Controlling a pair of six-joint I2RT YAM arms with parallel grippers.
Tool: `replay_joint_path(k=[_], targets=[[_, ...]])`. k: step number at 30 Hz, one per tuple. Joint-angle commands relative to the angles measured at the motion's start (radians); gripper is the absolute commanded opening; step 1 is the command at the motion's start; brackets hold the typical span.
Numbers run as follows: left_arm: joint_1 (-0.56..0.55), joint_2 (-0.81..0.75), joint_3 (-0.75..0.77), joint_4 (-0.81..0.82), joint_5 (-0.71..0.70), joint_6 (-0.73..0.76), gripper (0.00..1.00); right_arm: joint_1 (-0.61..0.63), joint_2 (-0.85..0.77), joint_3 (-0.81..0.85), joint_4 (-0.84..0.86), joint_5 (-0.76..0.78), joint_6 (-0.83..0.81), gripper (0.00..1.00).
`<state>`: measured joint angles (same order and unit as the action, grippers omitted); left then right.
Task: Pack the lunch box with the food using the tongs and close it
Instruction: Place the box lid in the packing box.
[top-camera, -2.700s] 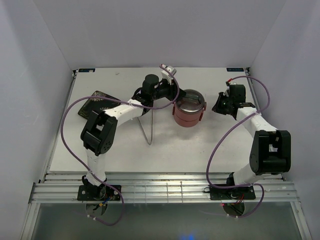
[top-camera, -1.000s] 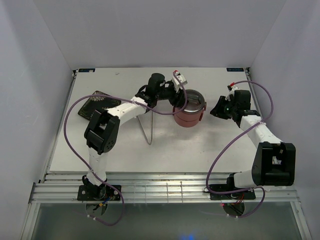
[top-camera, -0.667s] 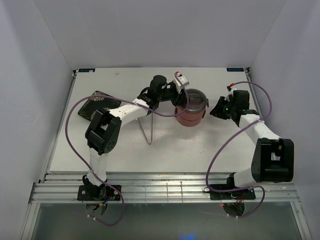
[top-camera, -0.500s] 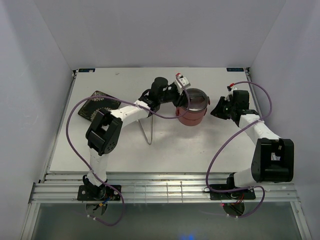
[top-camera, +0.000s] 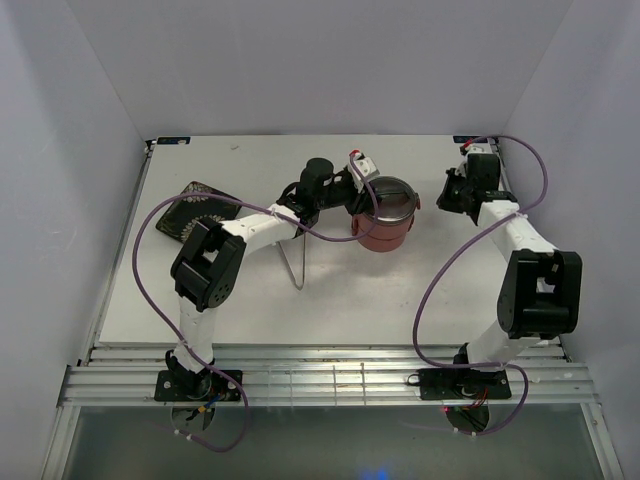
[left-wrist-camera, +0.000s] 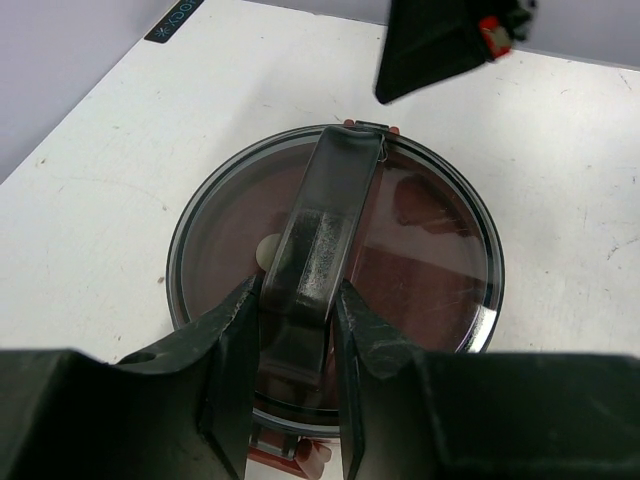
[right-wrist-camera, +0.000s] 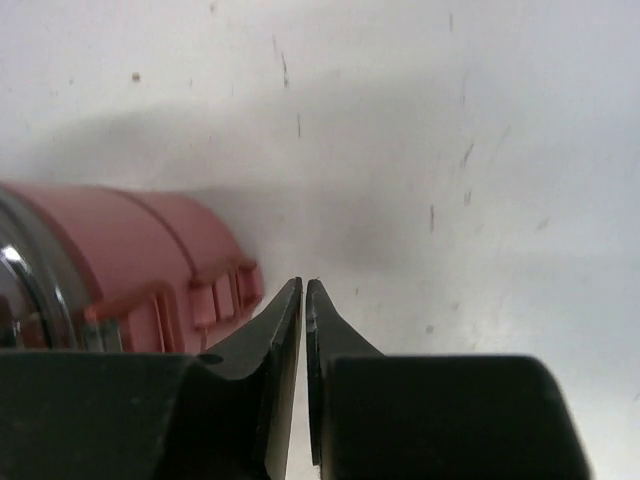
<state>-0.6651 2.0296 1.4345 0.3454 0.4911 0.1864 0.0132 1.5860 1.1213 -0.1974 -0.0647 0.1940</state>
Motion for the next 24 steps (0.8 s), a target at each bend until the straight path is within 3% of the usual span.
replay_joint_path(k=[1, 4, 8, 10, 19, 24], targets=[[0.001, 0.03, -0.052, -0.169, 0.012, -0.001, 0.26, -0.001, 0.052, 0.084, 0.081, 0.014, -0.08, 0.1], [0.001, 0.038, -0.052, -0.166, 0.021, -0.001, 0.26, 0.004, 0.124, 0.12, 0.082, -0.13, -0.071, 0.08], [0.001, 0.052, -0.054, -0.163, 0.017, 0.005, 0.25, 0.158, 0.18, 0.118, 0.064, -0.217, -0.099, 0.08], [0.002, 0.063, -0.054, -0.16, 0.021, 0.005, 0.21, 0.159, 0.172, 0.071, 0.102, -0.3, -0.064, 0.08], [0.001, 0.052, -0.08, -0.154, 0.023, 0.008, 0.2, 0.024, 0.089, -0.003, 0.116, -0.253, 0.022, 0.08], [0.001, 0.011, -0.079, -0.152, -0.028, -0.014, 0.26, -0.032, 0.008, 0.029, 0.063, -0.213, 0.004, 0.08]])
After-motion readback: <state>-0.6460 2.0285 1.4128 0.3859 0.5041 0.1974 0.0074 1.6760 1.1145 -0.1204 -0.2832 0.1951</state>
